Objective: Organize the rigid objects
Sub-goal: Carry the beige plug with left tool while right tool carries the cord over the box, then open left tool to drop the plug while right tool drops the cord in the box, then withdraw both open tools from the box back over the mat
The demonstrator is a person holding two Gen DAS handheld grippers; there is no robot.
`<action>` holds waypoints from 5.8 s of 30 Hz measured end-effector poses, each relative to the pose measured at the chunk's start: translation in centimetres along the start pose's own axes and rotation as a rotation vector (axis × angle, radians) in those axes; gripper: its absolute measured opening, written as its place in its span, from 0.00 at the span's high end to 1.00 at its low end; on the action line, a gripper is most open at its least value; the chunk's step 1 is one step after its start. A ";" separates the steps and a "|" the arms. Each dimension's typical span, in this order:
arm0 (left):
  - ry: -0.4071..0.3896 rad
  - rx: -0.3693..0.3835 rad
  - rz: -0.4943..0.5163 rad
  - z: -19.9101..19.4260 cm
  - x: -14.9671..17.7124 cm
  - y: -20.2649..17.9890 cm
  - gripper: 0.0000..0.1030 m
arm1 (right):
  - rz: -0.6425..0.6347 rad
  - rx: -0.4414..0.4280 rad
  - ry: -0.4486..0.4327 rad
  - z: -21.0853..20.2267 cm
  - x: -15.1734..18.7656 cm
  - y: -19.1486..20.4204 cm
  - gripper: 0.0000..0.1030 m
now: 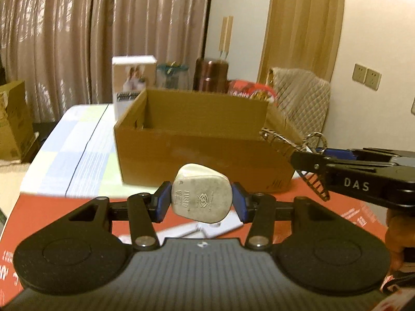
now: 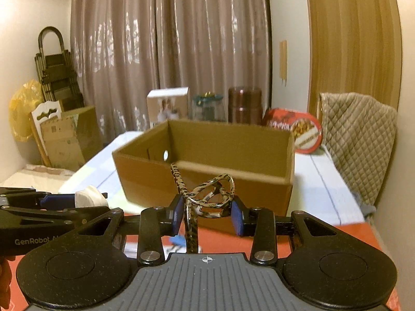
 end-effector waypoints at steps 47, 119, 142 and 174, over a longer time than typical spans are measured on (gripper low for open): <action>0.016 -0.077 -0.020 16.0 -10.5 9.2 0.57 | 0.102 0.147 0.074 13.8 -5.5 -10.1 0.66; -0.057 -0.060 -0.027 13.0 -12.4 7.8 0.54 | 0.120 0.154 -0.056 11.5 -7.1 -9.9 0.54; -0.071 -0.171 -0.100 0.6 -2.2 9.4 0.33 | 0.123 0.014 -0.138 1.5 -3.0 -2.9 0.33; 0.140 -0.138 0.061 2.3 8.3 13.2 0.18 | 0.002 -0.106 0.180 6.2 10.0 8.5 0.19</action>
Point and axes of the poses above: each gripper's, at about its wrist camera, not at the fingertips, and z roughly the way its jaws point, y to its left, x to its underside, the point moved 8 cm from there along z, roughly the way its jaws point, and after that the axes turned 5 degrees about y, right-handed, at the moved point
